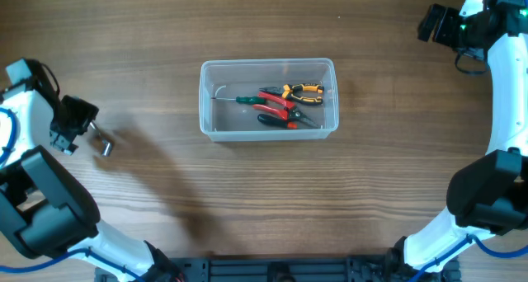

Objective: Pack container
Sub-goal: 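Grasp the silver socket wrench with the left gripper, then place the silver socket wrench into the container and release it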

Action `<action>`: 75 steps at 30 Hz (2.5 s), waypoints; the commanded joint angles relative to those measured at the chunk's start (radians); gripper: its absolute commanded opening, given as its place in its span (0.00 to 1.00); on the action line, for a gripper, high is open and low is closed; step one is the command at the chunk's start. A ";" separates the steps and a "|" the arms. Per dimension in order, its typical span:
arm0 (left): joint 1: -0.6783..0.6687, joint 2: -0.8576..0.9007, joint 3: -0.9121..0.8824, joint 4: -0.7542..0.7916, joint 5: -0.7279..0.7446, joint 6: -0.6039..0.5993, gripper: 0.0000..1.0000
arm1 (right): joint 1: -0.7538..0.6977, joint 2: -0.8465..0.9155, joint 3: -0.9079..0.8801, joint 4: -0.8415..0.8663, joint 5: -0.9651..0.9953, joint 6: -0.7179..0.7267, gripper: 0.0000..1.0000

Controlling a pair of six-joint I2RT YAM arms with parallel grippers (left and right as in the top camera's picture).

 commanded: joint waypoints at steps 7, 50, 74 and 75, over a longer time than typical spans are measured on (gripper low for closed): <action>-0.003 0.136 -0.013 0.117 0.033 0.143 0.71 | 0.005 0.013 -0.006 0.002 0.000 0.018 1.00; -0.204 0.249 0.670 -0.475 0.285 0.452 0.04 | 0.005 0.013 -0.006 0.002 0.000 0.018 1.00; -0.993 0.513 0.975 -0.797 0.127 1.603 0.06 | 0.005 0.013 -0.006 0.002 0.000 0.017 1.00; -0.992 0.513 0.971 -0.819 0.128 1.603 0.13 | 0.005 0.013 -0.006 0.002 0.000 0.018 1.00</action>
